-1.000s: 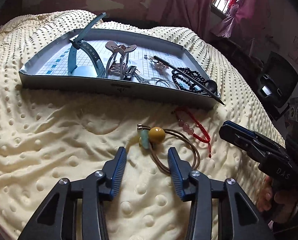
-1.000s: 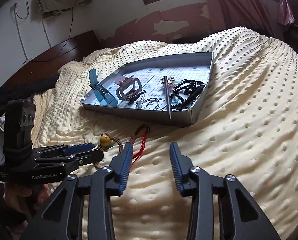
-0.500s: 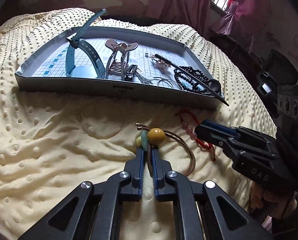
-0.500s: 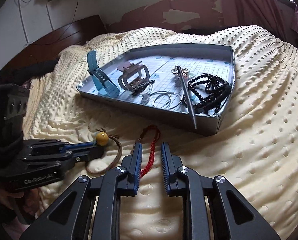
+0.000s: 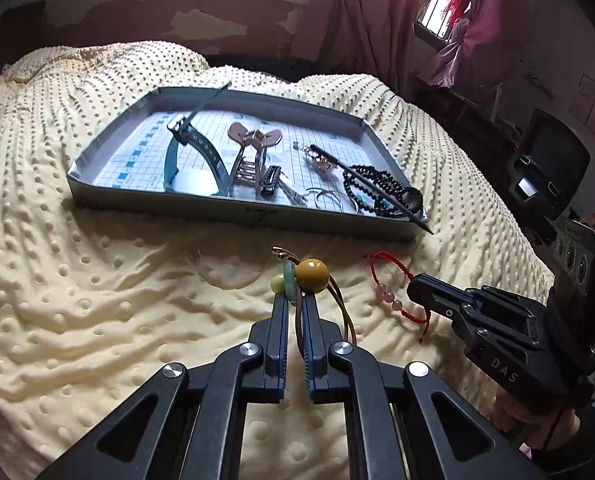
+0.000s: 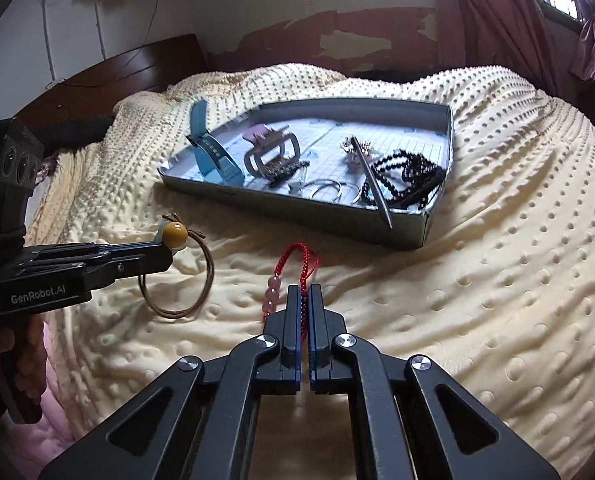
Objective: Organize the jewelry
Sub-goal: 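Carry the hair tie with the left tool while the right tool carries the red bracelet into the tray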
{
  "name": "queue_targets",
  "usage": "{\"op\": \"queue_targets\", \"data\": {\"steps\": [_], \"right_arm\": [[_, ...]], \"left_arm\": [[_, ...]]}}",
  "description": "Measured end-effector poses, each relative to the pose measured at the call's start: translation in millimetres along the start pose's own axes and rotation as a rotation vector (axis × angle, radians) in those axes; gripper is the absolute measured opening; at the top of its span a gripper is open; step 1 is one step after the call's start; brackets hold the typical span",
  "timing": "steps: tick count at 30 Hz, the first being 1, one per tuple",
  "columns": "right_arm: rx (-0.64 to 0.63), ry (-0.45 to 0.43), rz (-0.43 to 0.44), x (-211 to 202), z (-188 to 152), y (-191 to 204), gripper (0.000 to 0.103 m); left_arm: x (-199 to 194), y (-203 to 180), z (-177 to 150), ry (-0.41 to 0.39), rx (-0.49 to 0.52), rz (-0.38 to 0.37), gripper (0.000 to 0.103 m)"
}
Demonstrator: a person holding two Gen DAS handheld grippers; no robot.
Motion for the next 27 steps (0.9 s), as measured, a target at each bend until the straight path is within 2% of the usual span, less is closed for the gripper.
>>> {"op": "queue_targets", "data": {"steps": [7,15,21,27], "right_arm": [[0.013,-0.105,-0.010,-30,25,0,0.003],[0.035,-0.201,-0.048,-50,69,-23,0.003],[0.095,-0.232,-0.057,-36,94,-51,0.003],[0.173,-0.205,-0.041,-4,98,-69,0.003]], "left_arm": [[-17,-7,20,-0.038,0.019,-0.003,0.007],[-10,-12,66,-0.097,0.029,0.006,0.007],[14,-24,97,-0.130,0.059,0.016,0.007],[46,-31,111,-0.120,0.088,0.035,0.007]]}}
Point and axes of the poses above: each gripper's, at about its wrist camera, not at the fingertips, and x roughly the way its jaws point, y to its left, z to its top, the point moved 8 cm from there along x, roughly the way its jaws point, and after that the axes turned 2 degrees about -z, right-handed, at the moved point
